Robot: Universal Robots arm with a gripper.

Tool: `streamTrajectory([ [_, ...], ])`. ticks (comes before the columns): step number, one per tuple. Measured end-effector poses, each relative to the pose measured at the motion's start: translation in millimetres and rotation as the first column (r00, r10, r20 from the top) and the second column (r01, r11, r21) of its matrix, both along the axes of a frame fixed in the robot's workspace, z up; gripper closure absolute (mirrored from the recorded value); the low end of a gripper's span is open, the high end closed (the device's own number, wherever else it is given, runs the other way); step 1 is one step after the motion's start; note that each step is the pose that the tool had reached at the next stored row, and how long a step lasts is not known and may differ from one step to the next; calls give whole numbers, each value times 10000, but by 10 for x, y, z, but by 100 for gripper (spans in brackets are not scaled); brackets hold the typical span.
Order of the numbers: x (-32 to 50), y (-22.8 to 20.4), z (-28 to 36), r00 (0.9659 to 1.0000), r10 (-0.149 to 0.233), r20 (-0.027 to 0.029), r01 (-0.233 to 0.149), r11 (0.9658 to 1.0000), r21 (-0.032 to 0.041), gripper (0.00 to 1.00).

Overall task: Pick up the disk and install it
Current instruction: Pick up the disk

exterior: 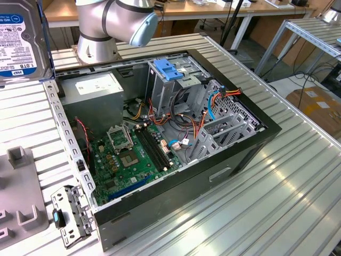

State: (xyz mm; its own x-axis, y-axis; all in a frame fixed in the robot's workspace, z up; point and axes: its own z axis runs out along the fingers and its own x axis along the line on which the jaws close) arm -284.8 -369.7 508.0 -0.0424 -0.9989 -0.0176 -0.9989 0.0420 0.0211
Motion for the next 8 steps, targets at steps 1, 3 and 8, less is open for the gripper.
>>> streamTrajectory([
  [1,9,0,0,10000,0,0,0,10000,0,63],
  [3,42,-2,0,10000,-2,-3,2,10000,0,63],
  [8,99,-8,0,10000,-7,-11,7,10000,0,63],
])
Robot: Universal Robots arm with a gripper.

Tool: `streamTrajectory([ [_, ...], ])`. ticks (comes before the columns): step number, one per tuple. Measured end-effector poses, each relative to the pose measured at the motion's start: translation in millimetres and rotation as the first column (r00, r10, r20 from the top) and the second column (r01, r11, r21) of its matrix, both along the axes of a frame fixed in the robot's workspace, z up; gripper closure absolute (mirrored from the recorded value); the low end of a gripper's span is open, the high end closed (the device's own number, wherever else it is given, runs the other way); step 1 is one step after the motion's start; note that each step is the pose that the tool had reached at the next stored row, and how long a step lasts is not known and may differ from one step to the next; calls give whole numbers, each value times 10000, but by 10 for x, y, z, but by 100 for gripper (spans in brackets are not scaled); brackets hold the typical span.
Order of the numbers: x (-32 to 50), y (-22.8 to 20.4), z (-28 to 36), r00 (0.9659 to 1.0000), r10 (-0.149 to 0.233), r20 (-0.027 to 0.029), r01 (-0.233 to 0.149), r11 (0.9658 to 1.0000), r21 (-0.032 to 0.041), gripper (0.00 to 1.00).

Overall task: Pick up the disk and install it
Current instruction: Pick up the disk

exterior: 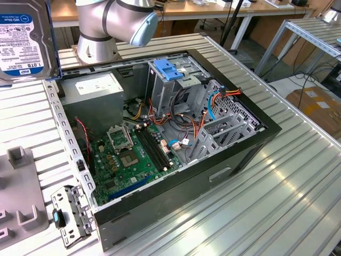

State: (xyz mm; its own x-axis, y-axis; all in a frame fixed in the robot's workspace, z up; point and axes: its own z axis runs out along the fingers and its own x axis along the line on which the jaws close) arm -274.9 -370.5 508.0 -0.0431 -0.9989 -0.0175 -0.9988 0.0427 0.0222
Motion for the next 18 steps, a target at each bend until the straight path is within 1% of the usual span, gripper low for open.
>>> streamTrajectory([
  [3,57,-8,0,10000,-9,-8,9,10000,0,63],
  [18,256,-34,0,10000,-43,-34,43,10000,-1,63],
])
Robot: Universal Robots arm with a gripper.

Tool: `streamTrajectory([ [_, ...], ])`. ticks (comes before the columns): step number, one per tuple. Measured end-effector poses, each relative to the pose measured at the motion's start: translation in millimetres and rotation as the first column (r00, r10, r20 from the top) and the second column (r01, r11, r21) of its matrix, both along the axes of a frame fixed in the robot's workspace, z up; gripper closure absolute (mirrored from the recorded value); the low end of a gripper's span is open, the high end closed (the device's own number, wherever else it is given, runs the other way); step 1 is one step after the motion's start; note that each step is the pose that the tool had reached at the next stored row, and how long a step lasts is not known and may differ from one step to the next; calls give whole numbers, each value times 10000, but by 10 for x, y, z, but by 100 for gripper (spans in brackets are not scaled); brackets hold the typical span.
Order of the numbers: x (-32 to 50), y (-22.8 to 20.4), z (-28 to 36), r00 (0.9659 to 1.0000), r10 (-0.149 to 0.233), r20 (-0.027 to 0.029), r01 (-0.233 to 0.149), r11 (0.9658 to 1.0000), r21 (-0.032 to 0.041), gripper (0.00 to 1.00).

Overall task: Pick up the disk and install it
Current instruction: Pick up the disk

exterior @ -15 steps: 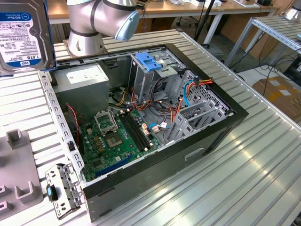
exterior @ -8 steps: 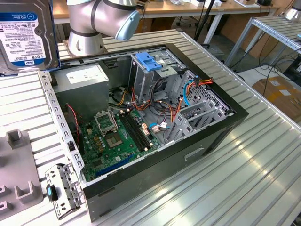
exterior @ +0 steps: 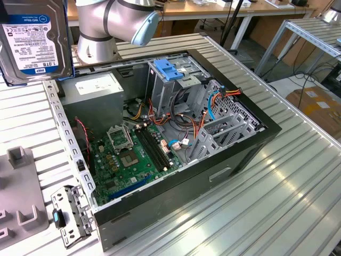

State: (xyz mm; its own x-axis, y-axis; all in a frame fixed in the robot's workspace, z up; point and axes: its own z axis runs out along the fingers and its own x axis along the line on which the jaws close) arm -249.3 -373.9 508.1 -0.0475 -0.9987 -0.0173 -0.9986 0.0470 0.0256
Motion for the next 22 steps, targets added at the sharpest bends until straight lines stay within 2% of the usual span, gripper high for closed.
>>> streamTrajectory([
  [12,185,-13,0,10000,-28,-25,28,10000,1,63],
  [22,435,-23,0,10000,-72,-58,72,10000,0,63],
])
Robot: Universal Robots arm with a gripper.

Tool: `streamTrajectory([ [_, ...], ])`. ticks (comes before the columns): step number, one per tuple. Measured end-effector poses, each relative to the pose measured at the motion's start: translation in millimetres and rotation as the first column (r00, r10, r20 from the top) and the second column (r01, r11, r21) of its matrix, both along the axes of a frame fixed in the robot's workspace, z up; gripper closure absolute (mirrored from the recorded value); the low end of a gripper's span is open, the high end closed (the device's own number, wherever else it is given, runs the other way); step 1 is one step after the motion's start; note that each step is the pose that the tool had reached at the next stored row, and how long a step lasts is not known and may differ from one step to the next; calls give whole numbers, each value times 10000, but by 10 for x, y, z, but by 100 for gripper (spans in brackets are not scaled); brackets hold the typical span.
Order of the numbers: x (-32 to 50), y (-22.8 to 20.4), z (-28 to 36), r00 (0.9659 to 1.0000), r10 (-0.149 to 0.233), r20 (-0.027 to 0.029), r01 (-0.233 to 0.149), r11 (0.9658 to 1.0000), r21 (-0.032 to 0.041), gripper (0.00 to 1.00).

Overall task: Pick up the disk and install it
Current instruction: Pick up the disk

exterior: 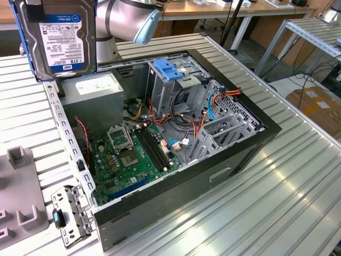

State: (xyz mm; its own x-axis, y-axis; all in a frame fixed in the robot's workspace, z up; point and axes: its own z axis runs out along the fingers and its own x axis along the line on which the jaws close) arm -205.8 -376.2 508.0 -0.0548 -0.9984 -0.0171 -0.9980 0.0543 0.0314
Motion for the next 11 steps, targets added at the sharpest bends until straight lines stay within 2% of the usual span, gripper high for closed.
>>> streamTrajectory([
  [11,179,-16,0,10000,-71,-22,71,10000,0,63],
])
